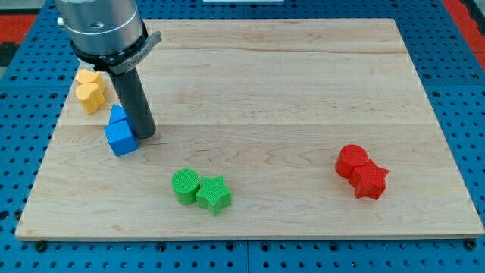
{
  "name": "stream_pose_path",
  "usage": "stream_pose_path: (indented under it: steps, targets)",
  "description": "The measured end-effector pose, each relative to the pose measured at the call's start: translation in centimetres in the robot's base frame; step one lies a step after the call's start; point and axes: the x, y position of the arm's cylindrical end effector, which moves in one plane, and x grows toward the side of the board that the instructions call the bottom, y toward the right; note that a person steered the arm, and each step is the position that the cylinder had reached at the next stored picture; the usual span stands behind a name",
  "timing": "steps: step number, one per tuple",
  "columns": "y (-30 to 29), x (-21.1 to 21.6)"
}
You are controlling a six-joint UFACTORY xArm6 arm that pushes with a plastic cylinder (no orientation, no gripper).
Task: Keep blue blocks in between yellow blocks and green blocks
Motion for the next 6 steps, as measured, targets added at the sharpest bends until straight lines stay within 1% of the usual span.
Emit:
stream_pose_path:
  steps: [1, 2, 3, 4, 5, 6]
  targets:
    - [1.1, -0.4]
    - [1.0, 3.1]
    - [0.9, 5.0]
    - [-3.3, 5.8]
    - [-5.9, 5.8]
    - [-6.2, 5.8]
